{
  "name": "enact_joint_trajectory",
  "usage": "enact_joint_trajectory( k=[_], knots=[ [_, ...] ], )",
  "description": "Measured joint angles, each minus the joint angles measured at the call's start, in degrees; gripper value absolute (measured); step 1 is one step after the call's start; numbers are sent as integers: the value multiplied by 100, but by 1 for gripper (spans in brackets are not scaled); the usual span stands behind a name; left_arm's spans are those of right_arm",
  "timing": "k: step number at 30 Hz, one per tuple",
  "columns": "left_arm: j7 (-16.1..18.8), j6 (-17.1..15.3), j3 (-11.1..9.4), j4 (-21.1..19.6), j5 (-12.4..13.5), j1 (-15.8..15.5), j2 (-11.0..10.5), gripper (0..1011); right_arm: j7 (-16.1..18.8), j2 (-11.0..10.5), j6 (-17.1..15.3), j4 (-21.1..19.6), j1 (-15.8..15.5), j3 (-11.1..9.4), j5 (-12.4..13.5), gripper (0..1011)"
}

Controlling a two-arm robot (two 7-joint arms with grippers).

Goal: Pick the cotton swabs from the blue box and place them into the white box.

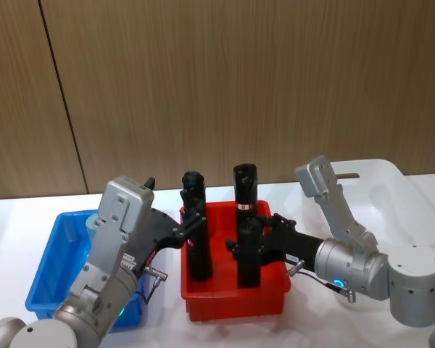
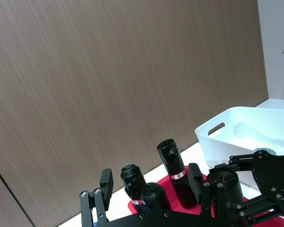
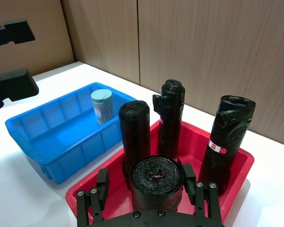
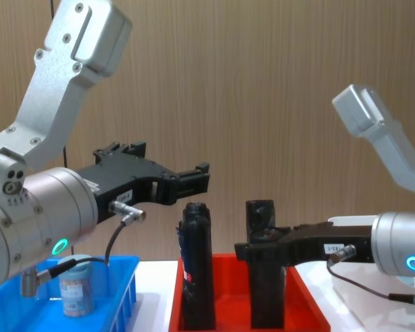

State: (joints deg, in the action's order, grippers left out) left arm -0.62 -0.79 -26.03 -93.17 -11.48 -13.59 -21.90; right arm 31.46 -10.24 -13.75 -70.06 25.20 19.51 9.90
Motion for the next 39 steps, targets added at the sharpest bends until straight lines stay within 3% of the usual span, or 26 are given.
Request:
enact_joint_trajectory(
  k=[5,7,15,30,39],
  knots=[
    [0,0,0,0,0,0,0,1004,-5,28,22,57,39,25,-29,907],
    [0,0,0,0,0,0,0,1004,-12,43,38,84,61,45,-37,766],
    [0,0,0,0,0,0,0,1004,-34,42,45,65,68,65,-43,574],
    [0,0,0,0,0,0,0,1004,-122,-42,45,-284,-9,36,19,535],
    [0,0,0,0,0,0,0,1004,-229,-159,30,-648,-16,-93,99,535]
  ],
)
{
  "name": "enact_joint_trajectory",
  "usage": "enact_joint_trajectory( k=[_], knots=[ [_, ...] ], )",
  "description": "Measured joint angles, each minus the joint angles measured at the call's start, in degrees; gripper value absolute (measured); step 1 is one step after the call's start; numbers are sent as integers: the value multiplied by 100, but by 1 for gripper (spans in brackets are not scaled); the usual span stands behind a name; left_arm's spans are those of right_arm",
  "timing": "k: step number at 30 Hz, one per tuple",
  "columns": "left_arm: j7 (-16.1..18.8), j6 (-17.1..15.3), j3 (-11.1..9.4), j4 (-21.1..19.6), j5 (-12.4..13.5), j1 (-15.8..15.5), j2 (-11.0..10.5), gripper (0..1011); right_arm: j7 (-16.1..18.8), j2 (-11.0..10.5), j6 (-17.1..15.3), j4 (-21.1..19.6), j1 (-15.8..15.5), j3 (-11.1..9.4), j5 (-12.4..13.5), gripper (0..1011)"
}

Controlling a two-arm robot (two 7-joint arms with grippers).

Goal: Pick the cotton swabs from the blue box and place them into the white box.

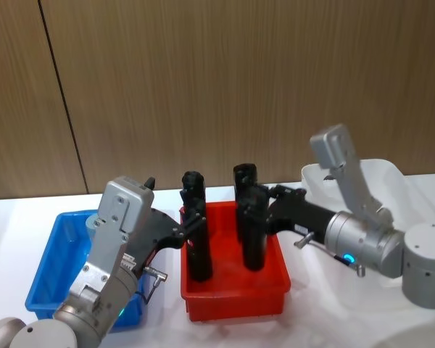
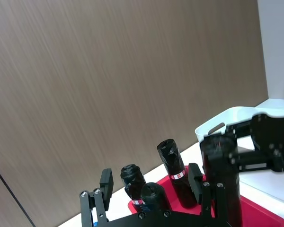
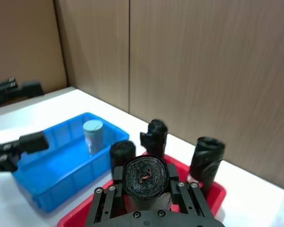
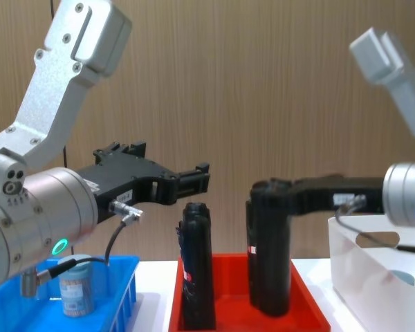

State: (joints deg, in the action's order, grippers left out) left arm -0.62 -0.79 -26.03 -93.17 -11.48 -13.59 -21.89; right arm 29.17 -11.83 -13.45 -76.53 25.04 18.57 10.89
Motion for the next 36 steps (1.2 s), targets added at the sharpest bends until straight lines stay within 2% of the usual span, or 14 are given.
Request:
enact_joint_trajectory(
  k=[9,22,29,36],
  knots=[
    [0,0,0,0,0,0,0,1004,-164,-169,4,-328,89,-230,96,535],
    [0,0,0,0,0,0,0,1004,-435,-387,131,-433,260,-521,70,535],
    [0,0,0,0,0,0,0,1004,-610,-483,244,-202,416,-671,-53,535],
    [0,0,0,0,0,0,0,1004,-774,-539,413,301,659,-787,-237,535]
  ],
)
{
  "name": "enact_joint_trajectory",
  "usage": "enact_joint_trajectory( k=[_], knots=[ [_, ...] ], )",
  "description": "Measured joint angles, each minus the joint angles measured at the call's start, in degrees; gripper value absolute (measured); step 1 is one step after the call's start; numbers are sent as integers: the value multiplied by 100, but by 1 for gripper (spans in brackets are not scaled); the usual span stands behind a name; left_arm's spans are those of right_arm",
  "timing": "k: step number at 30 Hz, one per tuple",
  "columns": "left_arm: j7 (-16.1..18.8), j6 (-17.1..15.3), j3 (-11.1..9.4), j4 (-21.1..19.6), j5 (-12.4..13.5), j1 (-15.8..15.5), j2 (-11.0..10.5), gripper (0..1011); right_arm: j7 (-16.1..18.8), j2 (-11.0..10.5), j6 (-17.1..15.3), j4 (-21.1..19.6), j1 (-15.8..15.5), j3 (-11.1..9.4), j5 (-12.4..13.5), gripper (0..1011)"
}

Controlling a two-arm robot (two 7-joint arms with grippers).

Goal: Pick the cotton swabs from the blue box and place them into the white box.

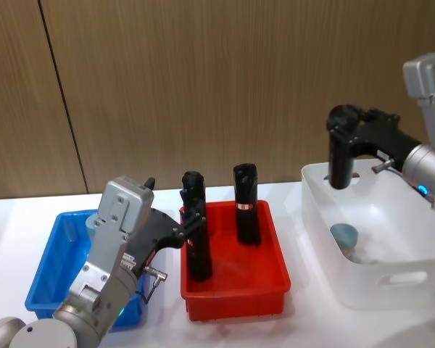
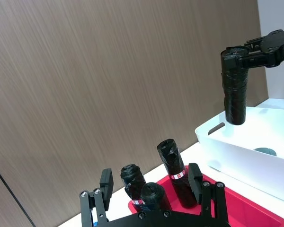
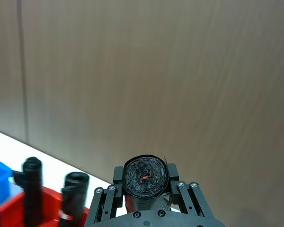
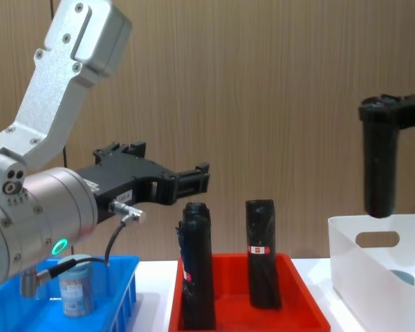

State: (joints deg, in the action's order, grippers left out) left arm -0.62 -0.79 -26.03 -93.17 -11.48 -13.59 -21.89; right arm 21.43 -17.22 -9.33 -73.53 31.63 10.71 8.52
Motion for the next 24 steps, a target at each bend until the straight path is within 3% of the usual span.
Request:
enact_joint_trajectory(
  k=[18,24],
  knots=[
    [0,0,0,0,0,0,0,1004,-201,84,459,1523,585,-36,-238,535],
    [0,0,0,0,0,0,0,1004,-214,131,597,1894,723,-12,-229,695]
  ],
)
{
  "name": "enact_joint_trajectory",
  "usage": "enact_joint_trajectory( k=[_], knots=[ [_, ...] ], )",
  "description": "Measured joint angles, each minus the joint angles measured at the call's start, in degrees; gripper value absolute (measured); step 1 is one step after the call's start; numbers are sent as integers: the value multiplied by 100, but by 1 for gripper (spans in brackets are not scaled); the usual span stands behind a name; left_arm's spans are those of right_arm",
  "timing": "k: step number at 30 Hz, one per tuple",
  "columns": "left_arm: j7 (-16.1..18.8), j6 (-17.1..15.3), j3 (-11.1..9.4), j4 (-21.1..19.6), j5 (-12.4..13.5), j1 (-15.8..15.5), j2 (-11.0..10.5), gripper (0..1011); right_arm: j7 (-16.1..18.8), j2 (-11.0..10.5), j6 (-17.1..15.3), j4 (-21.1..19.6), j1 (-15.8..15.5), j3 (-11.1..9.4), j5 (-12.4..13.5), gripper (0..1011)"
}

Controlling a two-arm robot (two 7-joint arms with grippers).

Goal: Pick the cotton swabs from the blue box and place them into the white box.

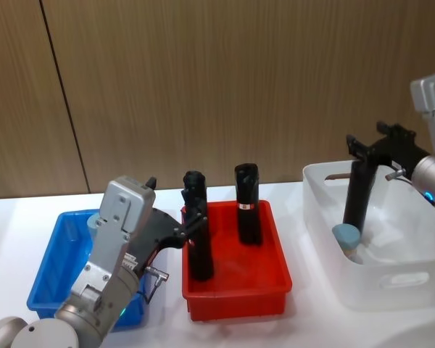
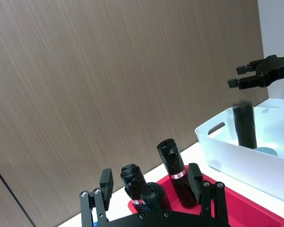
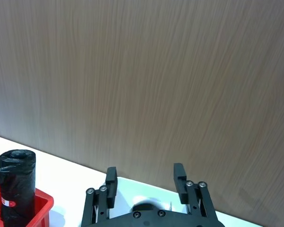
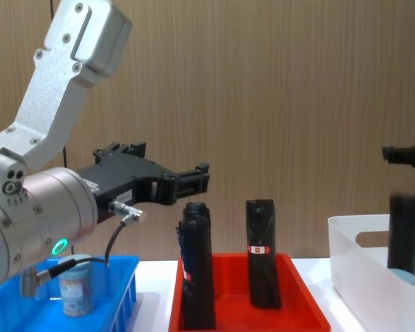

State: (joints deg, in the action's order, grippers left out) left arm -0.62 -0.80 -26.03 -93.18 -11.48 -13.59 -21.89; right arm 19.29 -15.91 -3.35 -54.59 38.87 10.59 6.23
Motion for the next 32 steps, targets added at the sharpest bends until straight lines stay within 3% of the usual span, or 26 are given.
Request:
enact_joint_trajectory(
  k=[5,12,32],
  knots=[
    [0,0,0,0,0,0,0,1004,-19,26,92,169,61,9,43,862],
    [0,0,0,0,0,0,0,1004,-39,35,163,189,60,8,129,1001],
    [0,0,0,0,0,0,0,1004,-72,34,228,110,-1,-4,245,1001]
  ],
)
